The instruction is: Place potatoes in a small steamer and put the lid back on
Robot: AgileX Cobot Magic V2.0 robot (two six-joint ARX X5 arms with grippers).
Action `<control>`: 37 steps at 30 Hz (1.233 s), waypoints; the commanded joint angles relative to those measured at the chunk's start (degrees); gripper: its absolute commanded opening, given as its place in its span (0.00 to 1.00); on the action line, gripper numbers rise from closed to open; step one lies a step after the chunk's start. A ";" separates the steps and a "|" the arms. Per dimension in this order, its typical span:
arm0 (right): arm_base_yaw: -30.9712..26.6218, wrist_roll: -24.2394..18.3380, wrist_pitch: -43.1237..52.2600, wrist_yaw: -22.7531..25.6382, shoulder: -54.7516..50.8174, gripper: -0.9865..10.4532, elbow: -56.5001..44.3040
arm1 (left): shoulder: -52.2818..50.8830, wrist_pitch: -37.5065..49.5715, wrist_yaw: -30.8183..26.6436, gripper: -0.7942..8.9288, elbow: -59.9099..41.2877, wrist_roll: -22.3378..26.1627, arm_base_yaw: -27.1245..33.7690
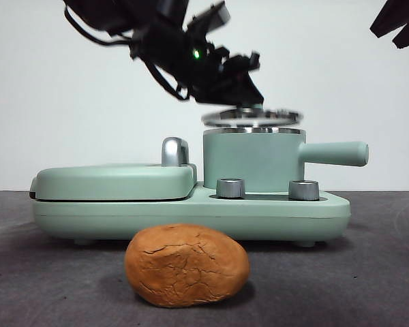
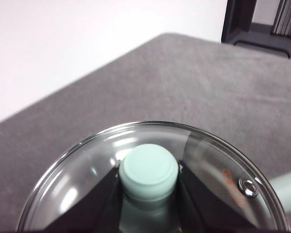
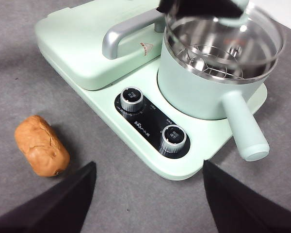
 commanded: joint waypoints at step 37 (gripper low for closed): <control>7.15 -1.62 1.07 -3.80 9.57 0.39 1.01 | -49.22 -33.97 -12.13 0.10 -24.20 -8.96 4.07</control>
